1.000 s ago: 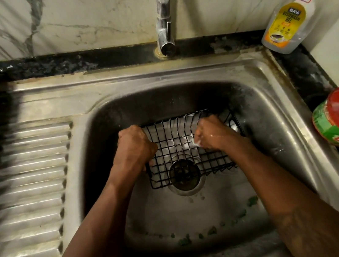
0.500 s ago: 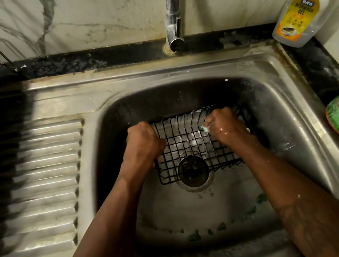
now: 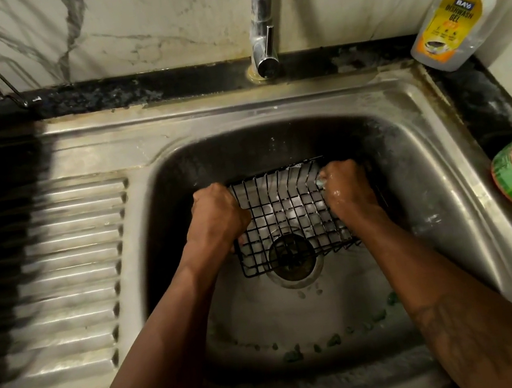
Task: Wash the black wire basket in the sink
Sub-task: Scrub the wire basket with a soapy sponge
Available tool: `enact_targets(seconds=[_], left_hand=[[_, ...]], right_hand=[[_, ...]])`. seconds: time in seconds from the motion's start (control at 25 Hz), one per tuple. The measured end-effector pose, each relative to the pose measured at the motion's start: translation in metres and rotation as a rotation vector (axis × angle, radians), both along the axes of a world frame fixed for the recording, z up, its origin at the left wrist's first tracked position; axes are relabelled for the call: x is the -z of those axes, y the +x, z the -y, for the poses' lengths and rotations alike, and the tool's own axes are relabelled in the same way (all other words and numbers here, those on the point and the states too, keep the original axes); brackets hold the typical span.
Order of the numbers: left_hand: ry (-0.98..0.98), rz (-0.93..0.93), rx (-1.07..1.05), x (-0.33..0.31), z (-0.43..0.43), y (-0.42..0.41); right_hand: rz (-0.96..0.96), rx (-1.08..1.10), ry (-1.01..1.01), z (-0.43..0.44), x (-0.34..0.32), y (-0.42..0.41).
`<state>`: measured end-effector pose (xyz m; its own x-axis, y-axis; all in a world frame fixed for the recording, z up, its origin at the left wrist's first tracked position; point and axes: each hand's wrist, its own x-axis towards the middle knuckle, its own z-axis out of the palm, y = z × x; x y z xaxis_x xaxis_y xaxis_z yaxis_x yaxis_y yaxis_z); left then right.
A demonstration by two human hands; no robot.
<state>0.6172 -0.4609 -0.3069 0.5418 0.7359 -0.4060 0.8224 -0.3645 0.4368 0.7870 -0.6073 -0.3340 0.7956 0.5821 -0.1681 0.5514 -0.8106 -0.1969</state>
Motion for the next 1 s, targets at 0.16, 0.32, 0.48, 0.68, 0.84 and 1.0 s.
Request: enact_targets(seconds=[0.16,0.32,0.48,0.68,0.84,1.0], left_hand=[[-0.024,-0.011,-0.016,0.001,-0.001,0.002],[-0.034,-0.007,-0.027,0.000,-0.002,0.000],[-0.050,-0.019,-0.031,-0.001,-0.003,0.000],[-0.110,0.021,-0.074,-0.005,0.000,-0.001],[-0.181,-0.010,-0.047,-0.011,0.005,0.000],[-0.202,-0.033,-0.027,-0.017,0.010,0.005]], right_hand=[[-0.035,-0.018,-0.335,0.007,-0.014,-0.010],[-0.072,-0.045,-0.430,0.013,-0.015,-0.016],[0.132,0.047,-0.062,0.001,-0.019,-0.014],[0.104,0.046,-0.200,0.004,-0.020,-0.027],[0.069,-0.051,-0.055,-0.009,-0.013,-0.050],[-0.268,-0.377,0.115,-0.050,-0.006,-0.101]])
